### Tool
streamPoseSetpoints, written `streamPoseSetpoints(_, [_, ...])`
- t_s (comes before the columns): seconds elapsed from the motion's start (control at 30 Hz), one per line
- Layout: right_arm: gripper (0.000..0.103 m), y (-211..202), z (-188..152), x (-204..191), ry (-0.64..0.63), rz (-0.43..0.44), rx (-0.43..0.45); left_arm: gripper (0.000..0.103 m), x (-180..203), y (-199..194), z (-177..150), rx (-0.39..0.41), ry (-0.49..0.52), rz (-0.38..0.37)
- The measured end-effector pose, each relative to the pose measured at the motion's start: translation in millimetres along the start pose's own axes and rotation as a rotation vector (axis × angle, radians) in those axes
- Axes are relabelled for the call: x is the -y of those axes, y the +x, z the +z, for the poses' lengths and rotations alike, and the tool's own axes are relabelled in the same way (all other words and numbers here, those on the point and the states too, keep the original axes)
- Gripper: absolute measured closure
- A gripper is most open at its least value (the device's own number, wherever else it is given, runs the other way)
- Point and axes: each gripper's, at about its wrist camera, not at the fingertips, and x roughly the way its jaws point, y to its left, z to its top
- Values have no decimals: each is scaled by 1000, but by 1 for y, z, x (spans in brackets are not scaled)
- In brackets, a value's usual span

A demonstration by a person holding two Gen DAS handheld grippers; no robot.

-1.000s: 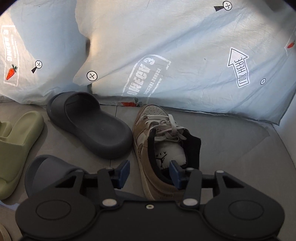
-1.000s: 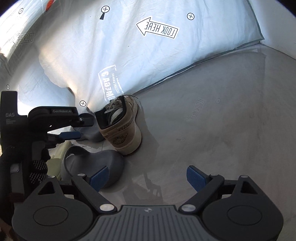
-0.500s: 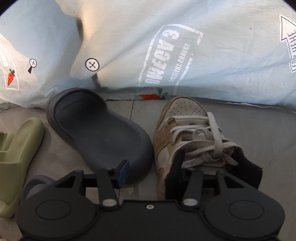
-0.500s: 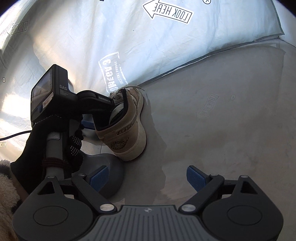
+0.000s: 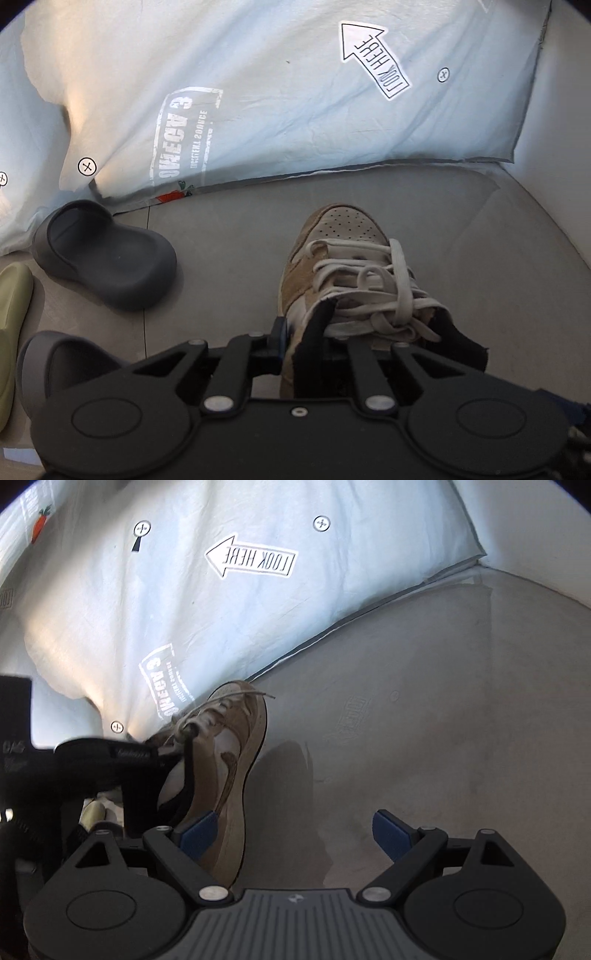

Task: Organize scattered shoes
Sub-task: 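Carry the second tan sneaker beside the first and release it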

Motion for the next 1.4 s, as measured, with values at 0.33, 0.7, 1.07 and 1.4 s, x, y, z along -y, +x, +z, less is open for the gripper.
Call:
streamPoseSetpoints(0.33, [12, -79, -29, 24, -23, -51, 44, 90, -39, -98, -128, -88, 54, 44])
streamPoseSetpoints(0.7, [12, -103, -100, -47, -179, 31, -74, 88, -91, -115, -195, -85, 5, 106])
streamPoseSetpoints(1.07, [11, -117, -157, -107, -366, 87, -195, 46, -127, -148, -215, -10, -2, 0])
streamPoseSetpoints(1.4, [42, -105, -231, -174, -758, 240, -339, 28, -191, -217, -232, 149, -205, -44])
